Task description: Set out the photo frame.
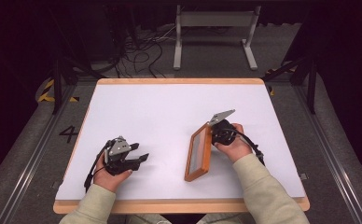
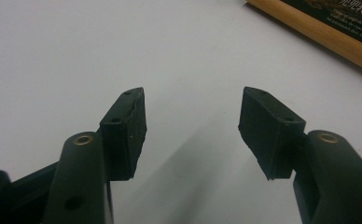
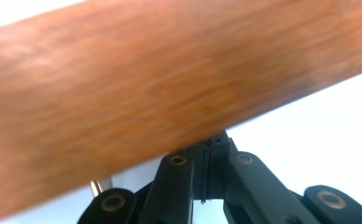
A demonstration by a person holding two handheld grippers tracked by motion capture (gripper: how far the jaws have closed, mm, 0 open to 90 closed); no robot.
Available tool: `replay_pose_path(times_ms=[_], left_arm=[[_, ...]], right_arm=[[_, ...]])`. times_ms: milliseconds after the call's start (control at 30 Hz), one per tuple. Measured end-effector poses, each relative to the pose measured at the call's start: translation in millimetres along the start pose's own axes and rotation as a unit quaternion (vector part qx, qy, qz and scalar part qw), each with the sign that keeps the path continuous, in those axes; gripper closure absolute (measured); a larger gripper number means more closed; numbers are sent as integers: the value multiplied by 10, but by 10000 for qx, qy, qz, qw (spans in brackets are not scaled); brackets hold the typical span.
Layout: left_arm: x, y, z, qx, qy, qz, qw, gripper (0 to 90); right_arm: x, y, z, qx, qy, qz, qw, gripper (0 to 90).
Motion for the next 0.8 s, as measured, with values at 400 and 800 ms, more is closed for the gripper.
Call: replay_pose_path(times_ms=[400,800], left_arm=[[2,11,-13,5,-6,-25,10000,419],[-12,20,-11,13,0,-37,10000,413]], right_arm=[[-103,129,-147,133,285,76,9995,900],[-17,84,38,-209,-167,133,9996,900]])
Point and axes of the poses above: each handheld gripper's, and its own axes: z roughly backward along the jaws, y roughly out of its top, x roughly to its right, the point moved 10 cm from there along -z, roughly forward along the jaws, and after that the axes turned 7 degrees about z, right-handed, at the moved point
